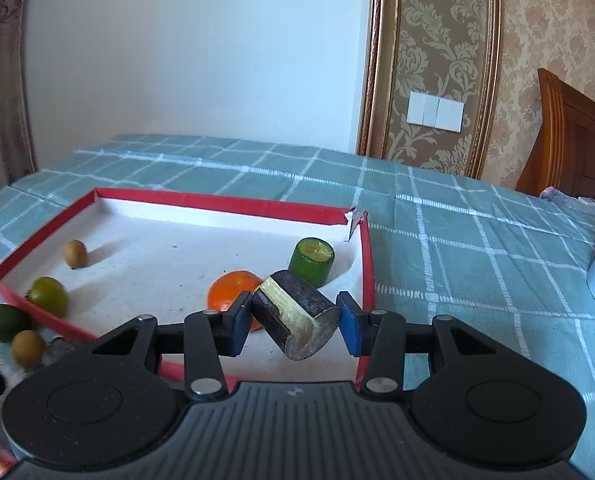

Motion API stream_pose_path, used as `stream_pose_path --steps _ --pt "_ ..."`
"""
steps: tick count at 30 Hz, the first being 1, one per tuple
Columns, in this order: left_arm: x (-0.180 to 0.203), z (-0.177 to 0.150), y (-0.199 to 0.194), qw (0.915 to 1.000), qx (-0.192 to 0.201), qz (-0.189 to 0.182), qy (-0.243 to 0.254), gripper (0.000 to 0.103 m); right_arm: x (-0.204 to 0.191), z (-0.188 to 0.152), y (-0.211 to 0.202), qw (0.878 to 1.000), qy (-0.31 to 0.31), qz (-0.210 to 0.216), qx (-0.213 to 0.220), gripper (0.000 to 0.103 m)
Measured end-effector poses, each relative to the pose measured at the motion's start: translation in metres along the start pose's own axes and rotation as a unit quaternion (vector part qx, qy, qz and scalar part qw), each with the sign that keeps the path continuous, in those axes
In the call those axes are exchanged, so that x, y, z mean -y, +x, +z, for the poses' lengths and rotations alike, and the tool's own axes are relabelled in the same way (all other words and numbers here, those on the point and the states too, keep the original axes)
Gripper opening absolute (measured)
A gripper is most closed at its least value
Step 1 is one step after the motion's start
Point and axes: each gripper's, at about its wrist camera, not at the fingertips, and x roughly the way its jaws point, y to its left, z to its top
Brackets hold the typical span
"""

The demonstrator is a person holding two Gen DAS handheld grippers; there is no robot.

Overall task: Organize fruits
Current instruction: 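Carry the dark chunk into the tray and open the right tool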

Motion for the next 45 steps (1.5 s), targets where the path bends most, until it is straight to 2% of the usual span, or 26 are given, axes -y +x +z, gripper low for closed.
stream_pose_path --steps 14,20,39,45 --pt "0.001 0.000 0.000 1.0000 -0.001 0.001 0.001 0.103 0.009 0.003 0.013 1.000 0.021 -0.013 -0.008 0.045" --pt "0.001 0.000 0.000 1.0000 -0.001 0.002 0.002 0.103 0.010 -0.002 0.016 0.999 0.024 -0.013 -0.030 0.045" --pt "0.002 0.000 0.000 1.0000 -0.001 0.003 0.002 0.103 0.007 -0.006 0.017 0.999 0.012 -0.022 -0.026 0.044" --pt "0.002 0.000 0.000 1.0000 -0.001 0.003 0.002 0.103 0.008 -0.006 0.013 1.000 0.013 -0.013 -0.023 0.051"
